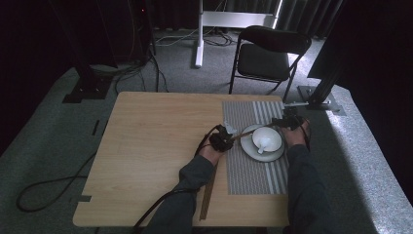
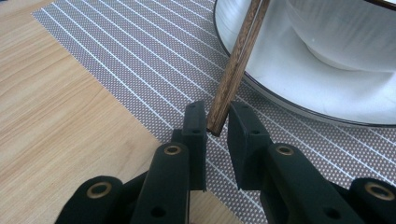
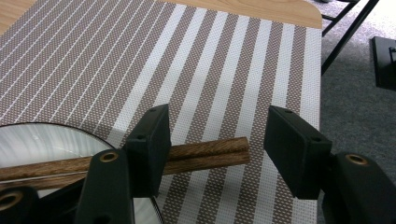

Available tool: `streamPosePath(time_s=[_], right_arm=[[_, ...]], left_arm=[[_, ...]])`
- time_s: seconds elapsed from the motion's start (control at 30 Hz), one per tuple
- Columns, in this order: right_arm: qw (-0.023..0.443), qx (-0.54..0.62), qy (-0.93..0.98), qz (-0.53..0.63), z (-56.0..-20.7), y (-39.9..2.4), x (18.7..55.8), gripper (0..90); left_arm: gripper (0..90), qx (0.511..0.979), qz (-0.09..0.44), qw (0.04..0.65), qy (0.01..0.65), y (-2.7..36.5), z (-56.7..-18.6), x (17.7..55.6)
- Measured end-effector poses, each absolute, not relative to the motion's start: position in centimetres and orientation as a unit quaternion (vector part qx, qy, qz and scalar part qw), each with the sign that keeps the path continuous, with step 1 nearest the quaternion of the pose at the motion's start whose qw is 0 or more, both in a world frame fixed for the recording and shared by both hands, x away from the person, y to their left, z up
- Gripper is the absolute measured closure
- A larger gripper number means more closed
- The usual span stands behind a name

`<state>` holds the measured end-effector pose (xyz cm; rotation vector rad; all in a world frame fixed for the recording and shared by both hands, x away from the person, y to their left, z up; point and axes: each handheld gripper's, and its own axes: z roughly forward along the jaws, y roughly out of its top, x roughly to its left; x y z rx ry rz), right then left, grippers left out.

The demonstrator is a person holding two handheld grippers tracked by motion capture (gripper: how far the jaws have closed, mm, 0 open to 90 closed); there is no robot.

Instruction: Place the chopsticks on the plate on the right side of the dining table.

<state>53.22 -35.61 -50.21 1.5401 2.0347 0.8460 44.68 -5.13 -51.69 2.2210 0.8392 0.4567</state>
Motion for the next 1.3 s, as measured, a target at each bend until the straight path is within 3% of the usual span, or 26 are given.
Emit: streamPosePath(time_s=[1.3], right_arm=[[0.220, 0.568, 0.732, 0.306, -50.9, -37.0, 51.1, 40.7]], left_arm=[[72.2, 0.827, 0.156, 0.374, 0.391, -5.5, -51.9, 47.5]])
